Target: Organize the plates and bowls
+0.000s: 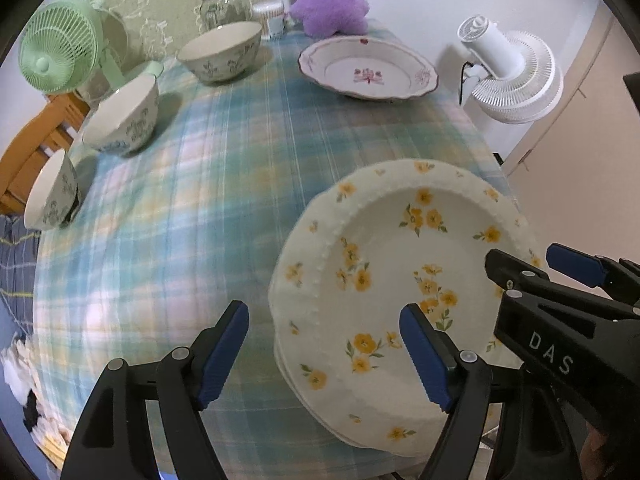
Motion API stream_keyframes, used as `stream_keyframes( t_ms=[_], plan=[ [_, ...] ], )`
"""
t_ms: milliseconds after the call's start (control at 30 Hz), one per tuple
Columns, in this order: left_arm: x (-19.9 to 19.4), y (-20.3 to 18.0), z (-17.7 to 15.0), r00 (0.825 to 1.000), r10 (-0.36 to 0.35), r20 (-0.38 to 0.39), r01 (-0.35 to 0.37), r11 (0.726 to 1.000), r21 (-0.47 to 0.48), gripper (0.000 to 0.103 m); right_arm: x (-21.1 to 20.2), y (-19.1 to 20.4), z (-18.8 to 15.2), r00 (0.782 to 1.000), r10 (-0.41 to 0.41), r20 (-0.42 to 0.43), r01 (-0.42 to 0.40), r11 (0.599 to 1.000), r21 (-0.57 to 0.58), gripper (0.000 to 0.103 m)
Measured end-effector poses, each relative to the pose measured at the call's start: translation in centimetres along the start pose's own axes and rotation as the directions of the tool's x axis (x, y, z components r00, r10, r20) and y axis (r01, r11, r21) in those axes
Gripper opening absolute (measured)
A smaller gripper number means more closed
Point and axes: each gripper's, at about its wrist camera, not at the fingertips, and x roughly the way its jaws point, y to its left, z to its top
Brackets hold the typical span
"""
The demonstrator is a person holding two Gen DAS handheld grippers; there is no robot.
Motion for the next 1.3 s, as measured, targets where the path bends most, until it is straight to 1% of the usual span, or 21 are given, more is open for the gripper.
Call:
stream_keyframes(
  t_ms=[33,67,167,233,300,367,400,467,533,567,600,667,733,900,1000,1100,1300],
  plan=[
    [-0.4,0.3,0.2,1.000,-0.003,0.013,0.003,1.000,0.006,0.080,-0.5,0.3,0.0,1.000,0.010,0.011,-0.010,1.000,0.009,0.064],
    [-0.7,0.6,0.2,1.000,-0.004,0.021,0.004,1.000,0.009,0.083,-0.8,0.6,0.1,1.000,0.016,0.019,-0.017,1.000,0.013,0.065],
    [-1.9,1.7,0.8,0.998,-0.010,0.055,0.009,1.000,0.013,0.088,-2.2,1.7,0.1,0.998,0.030,0.055,-0.031,0.999,0.025,0.067],
    [-2.6,2.6,1.1,0.996,-0.040,0.078,0.039,0.999,0.017,0.091,-3.1,2.2,0.2,0.996,0.029,0.085,-0.033,0.999,0.043,0.070],
    [-3.4,3.0,1.3,0.992,-0.048,0.115,0.043,0.998,0.044,0.092,-3.9,2.9,0.4,0.992,0.049,0.114,-0.056,0.997,0.053,0.078],
    [-4.0,3.4,1.5,0.989,-0.044,0.140,0.034,0.997,0.071,0.092,-4.5,3.6,0.6,0.987,0.065,0.147,-0.073,0.996,0.050,0.079],
    [-4.1,3.6,1.8,0.988,-0.052,0.143,0.041,0.996,0.077,0.092,-4.8,4.1,0.7,0.984,0.068,0.164,-0.076,0.996,0.046,0.079],
    [-4.2,4.1,2.5,0.987,-0.072,0.145,0.062,0.996,0.069,0.092,-5.2,4.8,1.1,0.979,0.067,0.190,-0.076,0.996,0.043,0.079],
    [-4.3,4.3,3.0,0.984,-0.073,0.161,0.065,0.996,0.056,0.092,-5.8,5.3,1.6,0.972,0.063,0.226,-0.078,0.995,0.056,0.079],
    [-4.5,4.5,3.4,0.983,-0.062,0.170,0.055,0.997,0.046,0.092,-5.9,5.2,1.9,0.972,0.062,0.228,-0.079,0.995,0.065,0.079],
    [-4.7,4.5,4.0,0.984,-0.024,0.179,0.019,0.999,0.033,0.092,-6.1,5.3,2.4,0.972,0.066,0.227,-0.084,0.994,0.072,0.079],
    [-5.0,4.5,4.8,0.979,-0.001,0.204,-0.003,1.000,0.021,0.092,-6.6,5.5,3.1,0.967,0.071,0.244,-0.089,0.994,0.064,0.079],
    [-5.0,4.4,5.9,0.975,-0.004,0.220,0.002,1.000,0.008,0.092,-7.0,5.6,4.1,0.960,0.068,0.273,-0.087,0.995,0.056,0.079],
    [-4.4,3.9,8.7,0.972,0.013,0.233,-0.007,1.000,-0.024,0.092,-6.6,4.8,7.1,0.954,0.087,0.286,-0.098,0.995,0.027,0.079],
    [-3.7,3.1,10.6,0.971,0.022,0.237,-0.012,0.999,-0.041,0.092,-6.3,4.2,9.1,0.949,0.093,0.302,-0.095,0.995,-0.010,0.079],
    [-2.5,2.5,12.5,0.973,0.028,0.231,-0.013,0.998,-0.069,0.092,-5.3,3.3,11.2,0.952,0.105,0.288,-0.102,0.994,-0.026,0.079],
    [-0.2,1.3,15.7,0.969,0.072,0.236,-0.045,0.992,-0.120,0.091,-3.5,2.2,15.1,0.946,0.129,0.297,-0.107,0.990,-0.089,0.079]
  ],
)
